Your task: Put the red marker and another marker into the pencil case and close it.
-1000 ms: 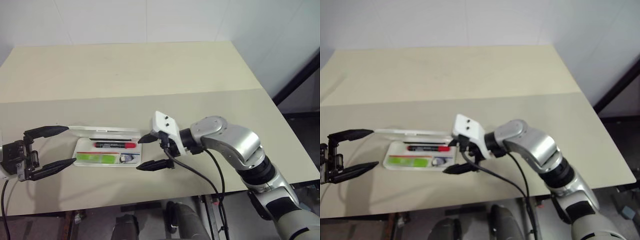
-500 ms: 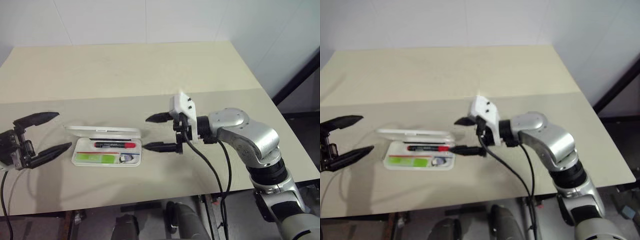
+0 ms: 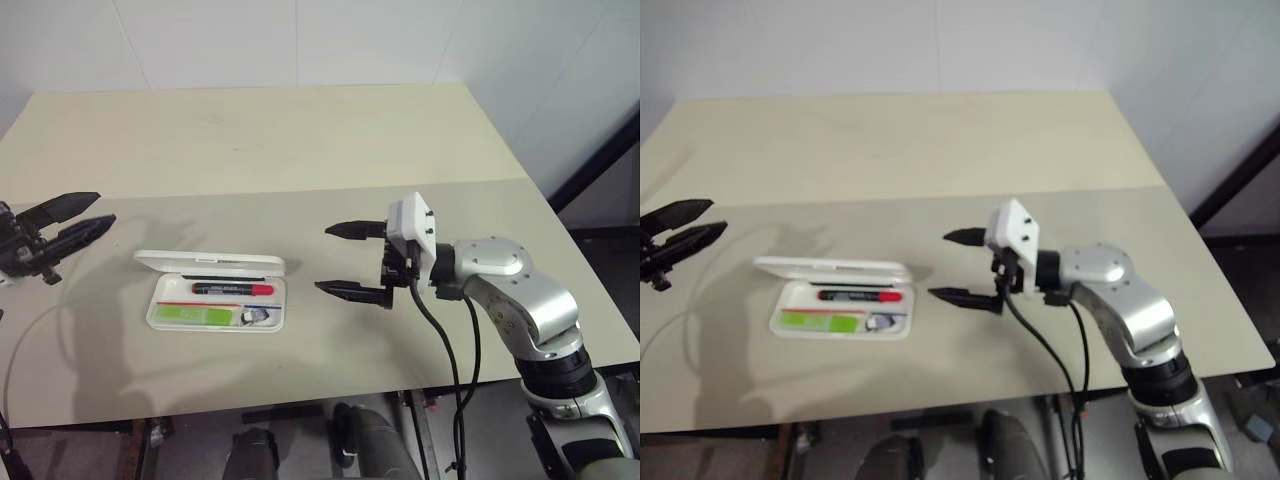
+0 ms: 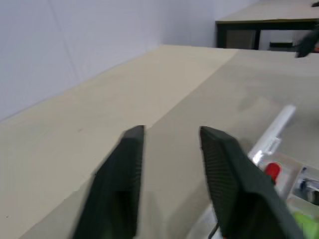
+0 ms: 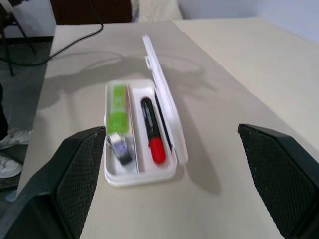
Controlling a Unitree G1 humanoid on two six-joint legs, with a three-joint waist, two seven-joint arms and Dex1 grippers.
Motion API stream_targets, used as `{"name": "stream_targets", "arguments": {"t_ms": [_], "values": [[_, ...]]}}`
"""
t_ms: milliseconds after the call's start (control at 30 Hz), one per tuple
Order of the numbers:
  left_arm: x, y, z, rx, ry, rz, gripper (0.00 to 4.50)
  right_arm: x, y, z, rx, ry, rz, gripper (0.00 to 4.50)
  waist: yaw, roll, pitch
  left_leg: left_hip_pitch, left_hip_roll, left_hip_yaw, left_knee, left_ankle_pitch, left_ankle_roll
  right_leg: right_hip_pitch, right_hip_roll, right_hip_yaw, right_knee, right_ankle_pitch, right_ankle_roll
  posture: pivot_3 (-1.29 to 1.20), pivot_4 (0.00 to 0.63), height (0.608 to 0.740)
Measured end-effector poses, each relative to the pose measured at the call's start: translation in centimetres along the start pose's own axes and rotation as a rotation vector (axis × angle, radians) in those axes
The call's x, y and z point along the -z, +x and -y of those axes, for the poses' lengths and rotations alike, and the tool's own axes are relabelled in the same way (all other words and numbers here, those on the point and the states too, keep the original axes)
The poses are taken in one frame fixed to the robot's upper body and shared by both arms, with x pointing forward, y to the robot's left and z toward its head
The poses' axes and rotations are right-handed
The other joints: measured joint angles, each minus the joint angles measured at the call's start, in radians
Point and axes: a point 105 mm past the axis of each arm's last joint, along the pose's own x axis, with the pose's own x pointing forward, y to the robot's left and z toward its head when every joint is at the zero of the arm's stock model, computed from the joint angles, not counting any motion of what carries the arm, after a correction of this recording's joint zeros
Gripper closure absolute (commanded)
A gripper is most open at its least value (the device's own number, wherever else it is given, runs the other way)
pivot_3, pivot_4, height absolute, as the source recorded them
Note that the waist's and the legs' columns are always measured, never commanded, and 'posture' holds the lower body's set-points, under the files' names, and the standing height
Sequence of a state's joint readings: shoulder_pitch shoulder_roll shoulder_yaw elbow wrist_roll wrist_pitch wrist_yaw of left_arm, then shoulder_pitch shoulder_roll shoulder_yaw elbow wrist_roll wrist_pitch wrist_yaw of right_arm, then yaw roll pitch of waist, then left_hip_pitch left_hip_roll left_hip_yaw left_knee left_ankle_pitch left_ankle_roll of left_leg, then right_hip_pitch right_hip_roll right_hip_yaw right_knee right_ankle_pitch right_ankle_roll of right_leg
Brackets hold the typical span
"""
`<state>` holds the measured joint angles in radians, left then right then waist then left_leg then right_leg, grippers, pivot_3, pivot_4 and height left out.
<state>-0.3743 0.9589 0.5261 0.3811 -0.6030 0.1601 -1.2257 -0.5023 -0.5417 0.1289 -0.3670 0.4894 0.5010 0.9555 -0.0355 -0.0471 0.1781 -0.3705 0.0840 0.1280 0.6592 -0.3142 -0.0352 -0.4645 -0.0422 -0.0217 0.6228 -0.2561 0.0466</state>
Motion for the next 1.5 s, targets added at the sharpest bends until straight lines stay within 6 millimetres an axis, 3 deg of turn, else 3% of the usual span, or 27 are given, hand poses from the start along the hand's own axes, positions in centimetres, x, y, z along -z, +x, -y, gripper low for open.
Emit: {"name": "stream_targets", "arguments": {"t_ms": [67,100,333,433,600,900,1100,1500], "values": [[0.9,0.7,-0.7,-0.007,-0.034,-0.027,4.37,0.3,-0.7,-0.6,-0.015,-0.04,0.01,0.0,0.007,0.0,0.0,0.0,0.0,0.0,0.001,0.0,0.0,0.0,0.0,0.0,0.0,0.0,0.0,0.0,0.15,0.74],[1.3,1.2,-1.2,-0.011,-0.051,-0.043,4.46,0.5,-1.0,-1.0,-0.03,-0.063,0.019,0.0,0.009,0.0,0.0,0.0,0.0,0.0,0.001,0.0,0.0,0.0,0.0,0.0,0.0,0.0,0.0,0.0,0.15,0.74],[2.9,2.5,-3.5,-0.039,-0.108,-0.093,4.46,0.1,-1.4,-1.8,-0.038,-0.14,0.082,0.0,0.009,-0.001,0.0,0.0,0.0,0.001,0.006,0.0,0.001,0.001,0.001,0.0,0.003,0.001,0.002,0.0,0.15,0.74],[3.3,3.3,-3.5,-0.016,-0.135,-0.093,4.46,0.1,-1.4,-1.7,-0.028,-0.144,0.086,0.0,0.01,-0.001,0.0,0.0,0.0,0.001,0.007,0.0,0.001,0.001,0.0,0.001,0.004,0.001,0.002,0.0,0.15,0.74],[5.1,4.4,-1.9,0.107,-0.235,-0.139,4.46,0.1,-1.4,-1.6,-0.008,-0.143,0.082,0.0,0.007,-0.001,-0.001,0.0,0.0,0.001,0.007,0.0,0.001,0.001,0.001,0.001,0.004,0.001,0.002,0.0,0.15,0.74],[6.7,4.5,0.3,0.256,-0.345,-0.262,4.46,0.4,-1.6,-1.4,0.008,-0.146,0.064,0.0,0.008,-0.001,-0.001,0.0,0.0,0.001,0.007,0.0,0.001,0.001,0.0,0.001,0.004,0.001,0.002,0.0,0.15,0.74],[8.1,3.8,2.1,0.318,-0.335,-0.351,4.46,0.4,-1.7,-1.3,0.019,-0.151,0.055,0.0,0.008,-0.001,-0.001,0.0,0.0,0.001,0.007,0.0,0.001,0.001,0.0,0.002,0.005,0.001,0.002,0.0,0.15,0.74],[8.6,2.5,5.3,0.419,-0.367,-0.42,4.46,0.3,-1.7,-1.2,0.021,-0.157,0.051,0.0,0.009,-0.001,-0.001,0.001,0.0,0.001,0.008,0.0,0.001,0.001,0.0,0.003,0.005,0.001,0.002,0.0,0.15,0.74]]}}
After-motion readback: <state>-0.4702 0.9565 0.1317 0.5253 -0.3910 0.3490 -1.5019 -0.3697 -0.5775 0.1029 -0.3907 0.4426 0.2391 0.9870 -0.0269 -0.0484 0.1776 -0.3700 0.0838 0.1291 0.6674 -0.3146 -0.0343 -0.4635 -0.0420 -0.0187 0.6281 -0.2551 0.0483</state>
